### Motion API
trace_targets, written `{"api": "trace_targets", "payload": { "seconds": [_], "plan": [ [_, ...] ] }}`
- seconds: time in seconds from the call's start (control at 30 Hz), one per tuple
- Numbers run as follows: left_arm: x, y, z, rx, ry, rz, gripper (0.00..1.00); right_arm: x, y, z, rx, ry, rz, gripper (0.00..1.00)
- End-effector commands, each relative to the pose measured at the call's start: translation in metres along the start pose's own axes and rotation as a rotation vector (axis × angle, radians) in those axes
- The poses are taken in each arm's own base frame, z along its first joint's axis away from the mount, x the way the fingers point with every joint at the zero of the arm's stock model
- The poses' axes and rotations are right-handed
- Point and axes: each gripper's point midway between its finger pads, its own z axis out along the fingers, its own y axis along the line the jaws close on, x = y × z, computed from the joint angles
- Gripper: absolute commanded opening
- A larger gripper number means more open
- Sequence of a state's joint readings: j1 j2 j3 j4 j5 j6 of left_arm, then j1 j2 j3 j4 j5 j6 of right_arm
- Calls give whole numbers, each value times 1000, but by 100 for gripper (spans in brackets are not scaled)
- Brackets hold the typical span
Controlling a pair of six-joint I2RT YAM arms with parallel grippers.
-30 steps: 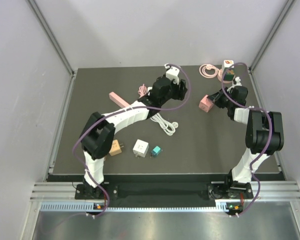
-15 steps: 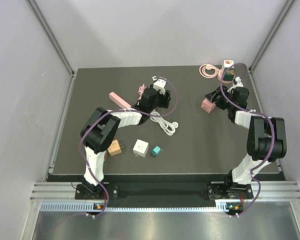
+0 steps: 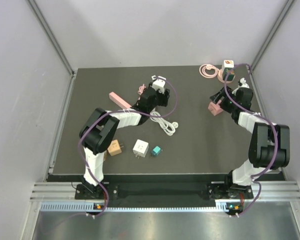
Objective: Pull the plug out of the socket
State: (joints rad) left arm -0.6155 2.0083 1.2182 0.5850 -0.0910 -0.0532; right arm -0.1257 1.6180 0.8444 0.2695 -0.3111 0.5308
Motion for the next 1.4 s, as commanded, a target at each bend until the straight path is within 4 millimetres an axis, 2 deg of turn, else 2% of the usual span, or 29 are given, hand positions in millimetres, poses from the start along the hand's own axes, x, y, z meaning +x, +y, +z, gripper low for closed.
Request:
{"api": "trace_targets", "payload": {
  "seconds": [0.0,0.07,0.2,0.33,0.5,0.63,0.77,0.83,0.93,1.1,1.2,1.37],
  "plan": [
    [-57,1,-11,7,-154,-12,65,23,-49,-26,230,85,7,77],
    [-58,1,-11,9,-155,-24,65,10,-61,-34,276,59,15,76],
    [-64,-3,-15,34,-170,-51,65,15,-81,-40,280,79,79,73],
    [-68,-8,-16,59,-179,-64,64,18,-74,-41,217,73,85,73],
    [-69,-12,-15,78,-179,-74,64,-5,-62,-53,198,19,61,75],
    [-69,-16,-15,93,-180,-84,64,-30,-88,-80,359,-63,100,75],
    [-70,-16,-14,96,-184,-95,64,-35,-115,-98,454,-107,154,75],
    [-69,-22,-14,128,-178,-96,64,-22,-119,-92,441,-75,179,75],
    [-71,-22,-16,129,-183,-96,64,-13,-116,-73,344,-44,186,76],
    [-71,-21,-17,125,-182,-90,64,-13,-110,-51,255,-42,229,76],
    [-71,-22,-16,130,-181,-94,64,-12,-110,-42,230,-39,246,72],
    [-69,-24,-14,142,-176,-99,64,7,-88,-19,150,41,205,64]
  ]
}}
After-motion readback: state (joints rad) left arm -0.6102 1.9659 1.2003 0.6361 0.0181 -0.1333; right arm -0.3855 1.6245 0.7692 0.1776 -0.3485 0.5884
